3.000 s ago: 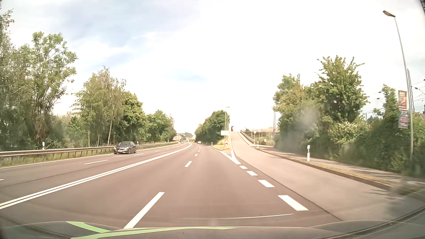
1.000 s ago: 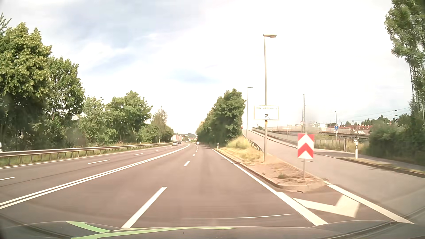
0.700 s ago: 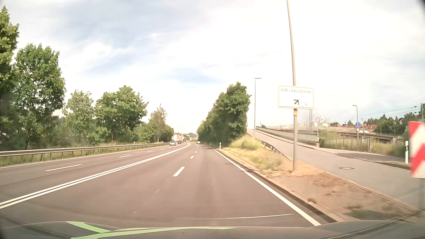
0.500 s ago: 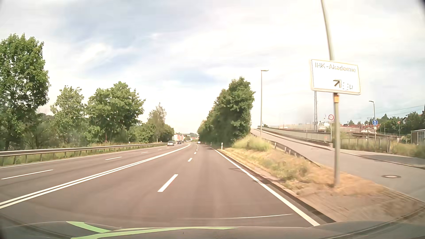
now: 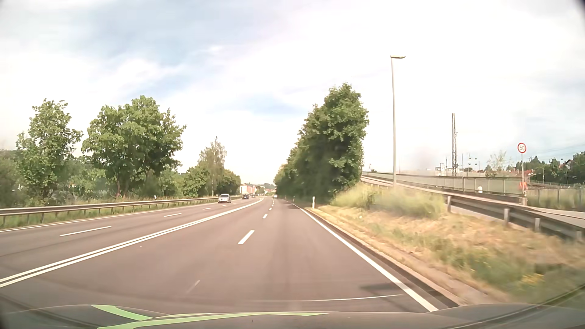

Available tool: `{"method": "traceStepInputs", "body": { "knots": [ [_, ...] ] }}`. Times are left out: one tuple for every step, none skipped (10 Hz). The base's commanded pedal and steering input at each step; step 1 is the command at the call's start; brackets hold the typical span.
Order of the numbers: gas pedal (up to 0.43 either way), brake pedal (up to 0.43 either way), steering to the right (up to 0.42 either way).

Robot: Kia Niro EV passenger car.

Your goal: Follow the waypoints while adhering to traffic rules and regulations

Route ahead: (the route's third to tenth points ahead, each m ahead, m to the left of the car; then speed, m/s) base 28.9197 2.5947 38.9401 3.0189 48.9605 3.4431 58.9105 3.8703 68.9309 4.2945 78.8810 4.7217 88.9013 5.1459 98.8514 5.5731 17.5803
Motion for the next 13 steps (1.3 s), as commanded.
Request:
{"method": "traceStepInputs", "body": {
  "knots": [
    [0.087,0.000,-0.005],
    [0.087,0.000,-0.004],
    [0.087,0.000,-0.005],
    [0.087,0.000,-0.005],
    [0.087,0.000,-0.004],
    [0.087,0.000,-0.005],
    [0.087,0.000,-0.004],
    [0.087,0.000,-0.004],
    [0.087,0.000,-0.003],
    [0.087,0.000,-0.003],
    [0.087,0.000,-0.003],
    [0.087,0.000,-0.002],
    [0.087,0.000,-0.001]
  ]
}}
